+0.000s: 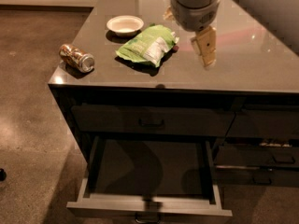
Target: Place green rice chip bag into middle drawer
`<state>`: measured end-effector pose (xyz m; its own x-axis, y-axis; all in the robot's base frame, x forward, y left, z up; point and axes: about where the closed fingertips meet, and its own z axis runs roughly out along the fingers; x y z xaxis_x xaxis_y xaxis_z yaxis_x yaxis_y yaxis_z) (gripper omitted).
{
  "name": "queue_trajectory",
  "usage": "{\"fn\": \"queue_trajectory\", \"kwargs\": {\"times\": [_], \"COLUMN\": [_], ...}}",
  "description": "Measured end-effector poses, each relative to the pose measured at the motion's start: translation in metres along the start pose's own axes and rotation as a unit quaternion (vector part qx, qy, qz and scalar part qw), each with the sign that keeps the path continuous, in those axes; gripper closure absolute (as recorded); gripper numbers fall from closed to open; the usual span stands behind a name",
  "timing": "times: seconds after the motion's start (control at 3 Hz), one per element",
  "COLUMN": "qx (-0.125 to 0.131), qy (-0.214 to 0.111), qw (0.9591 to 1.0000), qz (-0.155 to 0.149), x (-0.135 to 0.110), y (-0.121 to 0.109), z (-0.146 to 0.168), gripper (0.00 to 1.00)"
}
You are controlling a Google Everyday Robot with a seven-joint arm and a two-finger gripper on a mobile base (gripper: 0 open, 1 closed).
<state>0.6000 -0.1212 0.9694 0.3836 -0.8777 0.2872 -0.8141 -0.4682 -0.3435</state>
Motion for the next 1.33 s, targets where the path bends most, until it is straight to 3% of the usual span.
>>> {"fn": "queue_trajectory", "kwargs": {"times": [0.33, 0.67, 1.0, 1.33], "qx": [0.034, 0.044, 0.02, -0.001], "qy": [0.007, -0.007, -0.036, -0.046], "qw": [0.9969, 0.9888, 0.9767, 0.9689], "qz": [-0.07, -0.142, -0.21, -0.243], "x": [0.004, 0.002, -0.009, -0.012], "y": [-0.041, -0.084, -0.118, -0.142], "z": [0.021, 0.052, 0.094, 0.132], "gripper": [0.0, 0.0, 0.0, 0.0]}}
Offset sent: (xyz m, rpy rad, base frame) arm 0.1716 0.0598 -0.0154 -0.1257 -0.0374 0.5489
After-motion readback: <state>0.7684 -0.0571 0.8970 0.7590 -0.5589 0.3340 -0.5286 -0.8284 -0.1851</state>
